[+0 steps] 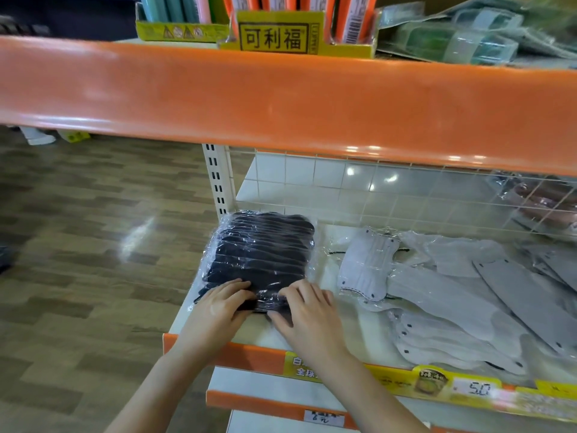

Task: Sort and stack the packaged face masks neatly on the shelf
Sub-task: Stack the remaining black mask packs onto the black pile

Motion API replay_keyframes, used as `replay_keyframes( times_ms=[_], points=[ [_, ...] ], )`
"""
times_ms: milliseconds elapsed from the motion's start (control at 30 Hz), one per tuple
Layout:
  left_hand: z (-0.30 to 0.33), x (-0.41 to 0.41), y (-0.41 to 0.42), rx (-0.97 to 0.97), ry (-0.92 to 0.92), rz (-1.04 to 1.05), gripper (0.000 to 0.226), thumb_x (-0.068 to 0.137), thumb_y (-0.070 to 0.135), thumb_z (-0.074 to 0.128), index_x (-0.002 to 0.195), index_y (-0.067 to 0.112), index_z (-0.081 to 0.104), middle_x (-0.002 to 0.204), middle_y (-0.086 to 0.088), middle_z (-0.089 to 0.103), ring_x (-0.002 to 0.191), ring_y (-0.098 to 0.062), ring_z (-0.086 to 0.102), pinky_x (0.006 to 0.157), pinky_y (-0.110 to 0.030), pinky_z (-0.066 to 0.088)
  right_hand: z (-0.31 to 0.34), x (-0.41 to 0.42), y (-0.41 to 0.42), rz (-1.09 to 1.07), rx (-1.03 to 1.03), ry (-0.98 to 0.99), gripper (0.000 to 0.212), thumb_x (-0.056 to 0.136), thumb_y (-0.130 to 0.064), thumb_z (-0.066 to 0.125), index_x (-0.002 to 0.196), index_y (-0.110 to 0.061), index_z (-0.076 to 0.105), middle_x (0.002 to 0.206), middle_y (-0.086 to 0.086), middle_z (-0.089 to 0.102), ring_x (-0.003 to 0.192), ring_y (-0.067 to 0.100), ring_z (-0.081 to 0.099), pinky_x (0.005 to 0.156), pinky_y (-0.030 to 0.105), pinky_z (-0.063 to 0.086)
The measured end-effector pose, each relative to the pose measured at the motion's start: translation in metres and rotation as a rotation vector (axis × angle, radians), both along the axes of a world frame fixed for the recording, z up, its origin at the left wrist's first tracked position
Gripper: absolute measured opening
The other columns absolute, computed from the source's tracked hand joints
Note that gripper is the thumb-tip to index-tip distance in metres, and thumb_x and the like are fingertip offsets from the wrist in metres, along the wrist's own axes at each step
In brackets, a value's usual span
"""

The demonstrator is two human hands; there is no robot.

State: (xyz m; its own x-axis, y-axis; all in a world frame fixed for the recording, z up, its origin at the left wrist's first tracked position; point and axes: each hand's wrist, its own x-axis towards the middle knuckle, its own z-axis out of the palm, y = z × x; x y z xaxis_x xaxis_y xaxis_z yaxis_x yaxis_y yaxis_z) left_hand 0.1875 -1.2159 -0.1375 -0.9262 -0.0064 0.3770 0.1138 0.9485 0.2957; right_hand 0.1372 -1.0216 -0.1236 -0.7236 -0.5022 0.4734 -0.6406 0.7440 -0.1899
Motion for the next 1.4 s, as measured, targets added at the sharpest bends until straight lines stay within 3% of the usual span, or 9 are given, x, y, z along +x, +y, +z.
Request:
replay_keyframes(
  times_ms=[200, 300, 533, 667, 900, 1000, 1233, 1300, 1400],
  points=[
    [0.003, -0.006, 0.002, -0.070, 0.045, -0.013, 0.036, 0.073, 0.022, 0.042, 0.090, 0.019, 0.074, 0.108, -0.001, 0.071, 0.105, -0.023, 0.065, 0.089, -0.034, 0.051, -0.005, 0.001, 0.000, 0.129, -0.027, 0.058, 0.019, 0.087, -0.031, 0.045, 0.090, -0.026, 0.063, 0.088, -0.009, 0.055, 0.081, 0.014, 0.057, 0.071, 0.027, 0.045],
    [0.002, -0.008, 0.001, -0.097, 0.048, 0.009, 0.032, 0.066, 0.014, 0.054, 0.091, 0.021, 0.074, 0.109, 0.000, 0.070, 0.106, -0.023, 0.063, 0.094, -0.031, 0.040, -0.006, 0.001, 0.000, 0.158, -0.035, 0.062, 0.018, 0.087, -0.030, 0.047, 0.089, -0.027, 0.064, 0.089, -0.011, 0.057, 0.083, 0.011, 0.056, 0.074, 0.025, 0.043],
    [0.003, -0.003, 0.009, -0.125, -0.033, 0.013, 0.040, 0.073, 0.032, 0.042, 0.098, 0.022, 0.072, 0.117, -0.001, 0.066, 0.114, -0.022, 0.057, 0.088, -0.042, 0.052, -0.007, 0.001, 0.000, 0.152, -0.020, -0.033, 0.022, 0.088, -0.040, 0.047, 0.087, -0.029, 0.067, 0.089, -0.014, 0.058, 0.088, 0.009, 0.056, 0.078, 0.025, 0.041],
    [0.009, 0.000, 0.025, -0.173, -0.028, -0.064, 0.046, 0.069, 0.025, 0.038, 0.102, 0.020, 0.069, 0.118, 0.000, 0.066, 0.115, -0.020, 0.056, 0.087, -0.041, 0.052, -0.003, 0.002, 0.000, 0.134, -0.043, -0.069, 0.024, 0.089, -0.034, 0.042, 0.091, -0.028, 0.066, 0.091, -0.014, 0.059, 0.086, 0.008, 0.056, 0.078, 0.022, 0.039],
    [0.026, -0.015, 0.070, -0.096, 0.038, -0.063, 0.037, 0.077, 0.023, 0.040, 0.095, 0.017, 0.071, 0.102, 0.005, 0.070, 0.098, -0.017, 0.066, 0.073, -0.032, 0.056, 0.013, -0.004, 0.026, 0.027, -0.193, -0.166, 0.030, 0.090, -0.030, 0.034, 0.095, -0.026, 0.063, 0.094, -0.012, 0.059, 0.089, 0.008, 0.054, 0.077, 0.026, 0.046],
    [0.028, -0.025, 0.091, -0.062, 0.053, -0.107, 0.035, 0.078, 0.022, 0.042, 0.097, 0.018, 0.071, 0.102, 0.006, 0.069, 0.098, -0.015, 0.065, 0.074, -0.030, 0.055, 0.018, -0.016, 0.054, -0.099, -0.195, -0.036, 0.023, 0.083, -0.026, 0.039, 0.085, -0.027, 0.062, 0.084, -0.012, 0.058, 0.076, 0.012, 0.059, 0.065, 0.025, 0.048],
    [0.028, -0.057, 0.150, 0.003, 0.027, -0.132, 0.039, 0.072, 0.018, 0.039, 0.096, 0.020, 0.069, 0.098, 0.007, 0.067, 0.090, -0.017, 0.063, 0.071, -0.029, 0.053, 0.005, -0.044, 0.115, -0.245, -0.150, 0.046, 0.015, 0.069, -0.025, 0.058, 0.083, -0.023, 0.064, 0.084, -0.007, 0.061, 0.074, 0.018, 0.061, 0.057, 0.030, 0.050],
    [0.027, -0.064, 0.162, 0.029, 0.001, -0.121, 0.041, 0.072, 0.019, 0.038, 0.097, 0.020, 0.069, 0.099, 0.004, 0.067, 0.091, -0.019, 0.065, 0.071, -0.030, 0.054, 0.000, -0.046, 0.126, -0.253, -0.127, 0.041, 0.019, 0.068, -0.025, 0.061, 0.087, -0.024, 0.061, 0.087, -0.006, 0.059, 0.078, 0.018, 0.059, 0.060, 0.030, 0.049],
    [0.025, -0.073, 0.174, 0.056, -0.042, -0.110, 0.040, 0.069, 0.017, 0.046, 0.102, 0.016, 0.068, 0.104, -0.003, 0.068, 0.095, -0.025, 0.066, 0.072, -0.034, 0.056, -0.009, -0.046, 0.137, -0.230, -0.143, 0.006, 0.025, 0.073, -0.029, 0.047, 0.097, -0.024, 0.055, 0.095, -0.004, 0.059, 0.087, 0.018, 0.055, 0.070, 0.027, 0.046]
  ],
)
